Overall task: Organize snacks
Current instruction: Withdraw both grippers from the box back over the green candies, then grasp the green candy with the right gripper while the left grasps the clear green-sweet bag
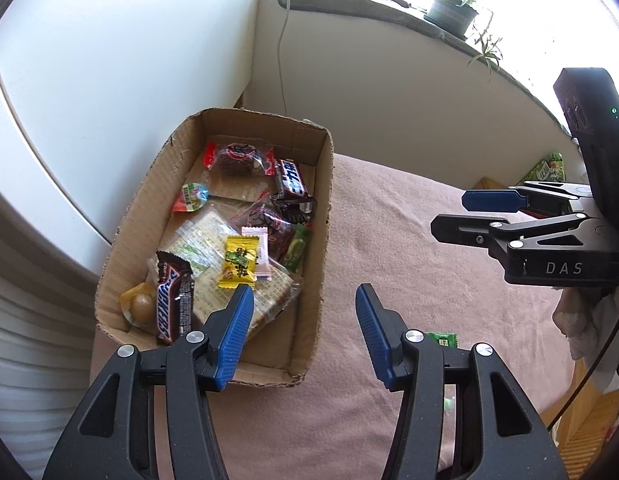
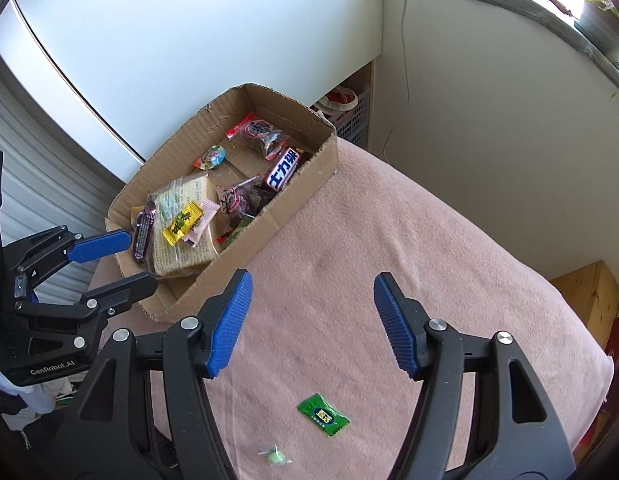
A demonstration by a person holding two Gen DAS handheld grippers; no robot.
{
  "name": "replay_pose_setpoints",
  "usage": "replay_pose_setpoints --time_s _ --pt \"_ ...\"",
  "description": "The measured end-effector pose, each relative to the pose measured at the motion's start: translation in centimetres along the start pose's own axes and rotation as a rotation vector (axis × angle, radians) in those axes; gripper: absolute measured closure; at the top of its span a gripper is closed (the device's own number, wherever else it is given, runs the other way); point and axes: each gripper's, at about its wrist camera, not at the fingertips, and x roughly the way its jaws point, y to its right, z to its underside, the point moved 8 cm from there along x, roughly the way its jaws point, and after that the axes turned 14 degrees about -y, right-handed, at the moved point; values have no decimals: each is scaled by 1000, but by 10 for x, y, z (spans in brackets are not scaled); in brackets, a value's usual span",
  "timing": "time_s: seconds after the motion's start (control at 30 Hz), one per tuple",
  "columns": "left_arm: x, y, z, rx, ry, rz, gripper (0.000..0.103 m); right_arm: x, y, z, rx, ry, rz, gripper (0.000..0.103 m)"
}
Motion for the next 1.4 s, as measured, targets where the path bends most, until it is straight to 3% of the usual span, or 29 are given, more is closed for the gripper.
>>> replay_pose_setpoints --time_s 0.37,0.67,0.73,0.8,0.9,1.4 --pt "18 56 47 81 -102 100 51 15 20 83 -25 -98 24 37" --pt "47 104 103 62 -173 172 54 49 9 120 -249 -164 40 38" --pt "53 111 110 29 -178 194 55 58 6 124 -294 -181 38 46" --pt "61 118 115 2 -186 209 58 66 4 125 -332 -194 37 49" --pt "73 128 121 -17 -196 212 64 77 3 124 -370 -193 46 49" --pt "99 143 123 -84 -185 161 64 103 -8 116 -492 -185 29 50"
